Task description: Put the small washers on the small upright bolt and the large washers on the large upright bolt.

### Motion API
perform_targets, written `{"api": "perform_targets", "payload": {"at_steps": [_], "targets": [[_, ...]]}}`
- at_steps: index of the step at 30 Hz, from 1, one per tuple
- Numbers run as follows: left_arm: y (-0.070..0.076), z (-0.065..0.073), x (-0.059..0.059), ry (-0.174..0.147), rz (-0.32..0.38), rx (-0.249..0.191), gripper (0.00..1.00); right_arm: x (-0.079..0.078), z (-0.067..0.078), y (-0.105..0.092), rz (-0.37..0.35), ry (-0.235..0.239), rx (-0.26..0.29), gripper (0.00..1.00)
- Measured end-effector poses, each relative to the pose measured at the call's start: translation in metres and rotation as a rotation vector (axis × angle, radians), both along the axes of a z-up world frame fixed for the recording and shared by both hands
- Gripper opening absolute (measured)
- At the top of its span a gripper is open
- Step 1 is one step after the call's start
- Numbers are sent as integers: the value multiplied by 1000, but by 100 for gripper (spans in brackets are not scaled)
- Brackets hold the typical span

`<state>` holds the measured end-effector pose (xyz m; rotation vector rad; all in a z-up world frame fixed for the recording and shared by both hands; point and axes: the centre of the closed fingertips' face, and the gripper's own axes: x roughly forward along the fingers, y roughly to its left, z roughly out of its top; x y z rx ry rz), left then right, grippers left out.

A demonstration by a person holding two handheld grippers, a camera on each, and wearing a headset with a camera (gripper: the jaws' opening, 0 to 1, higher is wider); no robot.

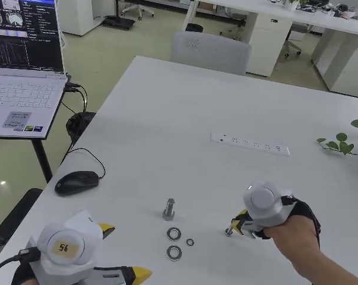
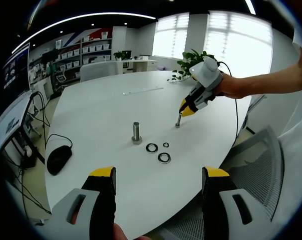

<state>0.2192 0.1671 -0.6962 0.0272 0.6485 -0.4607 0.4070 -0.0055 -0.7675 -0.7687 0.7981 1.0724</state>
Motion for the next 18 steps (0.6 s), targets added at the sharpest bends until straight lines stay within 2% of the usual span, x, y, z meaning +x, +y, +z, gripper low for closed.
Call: {"api": "perform_targets", "payload": {"at_steps": [10,18], "targets": [[1,-1,0,0,3,0,69,1,1,0,6,3,-17,13],[-1,-1,1,1,-3,-1,69,0,0,2,46,-7,-56,13]]}}
